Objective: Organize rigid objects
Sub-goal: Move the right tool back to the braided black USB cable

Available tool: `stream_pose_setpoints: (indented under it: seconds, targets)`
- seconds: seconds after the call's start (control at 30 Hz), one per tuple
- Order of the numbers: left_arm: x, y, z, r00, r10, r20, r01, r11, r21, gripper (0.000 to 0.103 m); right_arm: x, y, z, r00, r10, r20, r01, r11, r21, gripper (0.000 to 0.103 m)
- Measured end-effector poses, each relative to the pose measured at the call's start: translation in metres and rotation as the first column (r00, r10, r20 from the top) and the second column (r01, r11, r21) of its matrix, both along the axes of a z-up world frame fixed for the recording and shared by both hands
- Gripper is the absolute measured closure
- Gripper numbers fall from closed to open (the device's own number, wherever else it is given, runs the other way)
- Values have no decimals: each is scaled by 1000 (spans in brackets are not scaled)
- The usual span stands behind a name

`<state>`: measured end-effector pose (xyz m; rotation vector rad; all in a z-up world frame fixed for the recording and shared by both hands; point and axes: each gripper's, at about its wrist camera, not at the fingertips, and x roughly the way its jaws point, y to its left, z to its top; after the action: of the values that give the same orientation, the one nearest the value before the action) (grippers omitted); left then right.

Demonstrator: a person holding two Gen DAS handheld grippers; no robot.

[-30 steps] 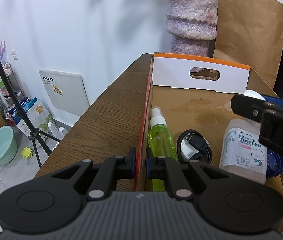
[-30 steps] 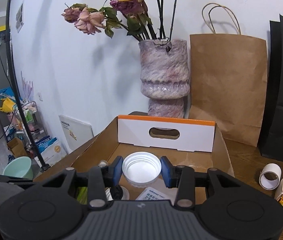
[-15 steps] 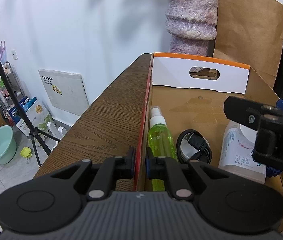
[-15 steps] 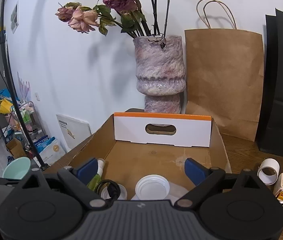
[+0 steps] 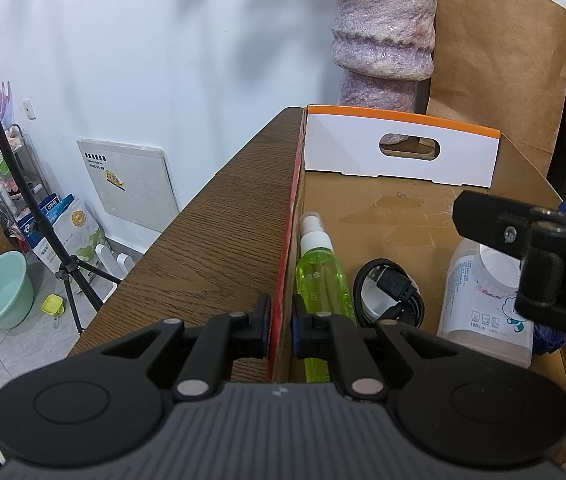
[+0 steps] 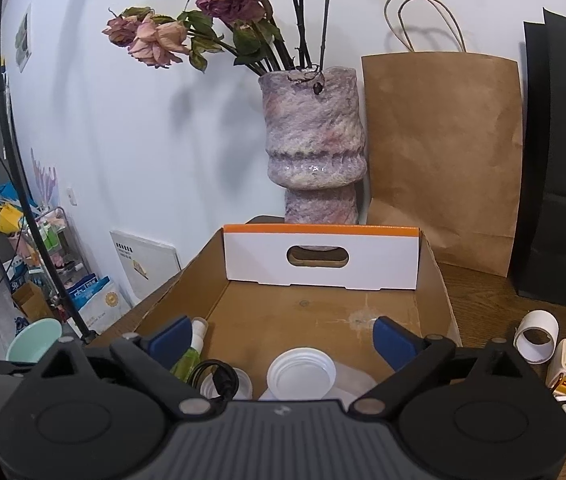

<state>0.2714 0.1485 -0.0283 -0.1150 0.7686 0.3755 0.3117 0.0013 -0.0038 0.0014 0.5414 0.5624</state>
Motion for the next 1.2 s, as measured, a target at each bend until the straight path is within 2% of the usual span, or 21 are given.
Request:
stream_pose_setpoints:
  seconds: [0.23,0.5,0.73,0.87,1.03,1.2]
  targets:
    - [0,0,0,1000,0,0,0,1000,-2,93,-4,-6,2,999,-21,30,20,999,40,0]
    - [0,0,0,1000,0,1,0,1000,-2,93,-6,-11,4,998,-42,51,38,997,62,0]
    - [-1,2,1,1000,1,2,-1,1000,-9,93,-2,-46,15,983,-157,99,148,985,91,0]
    - [-1,2,1,1000,1,2,-1,1000,-8,93,12,-87,19,960,-257,108,246,964,104,0]
    - [-1,2,1,1000,2,3,-2,1000,-12,93,31,-150,12,915,-392,99,386,919,79,0]
    - [-1,3,1,1000,1,2,-1,1000,-12,93,52,-209,-8,860,-509,38,508,861,25,0]
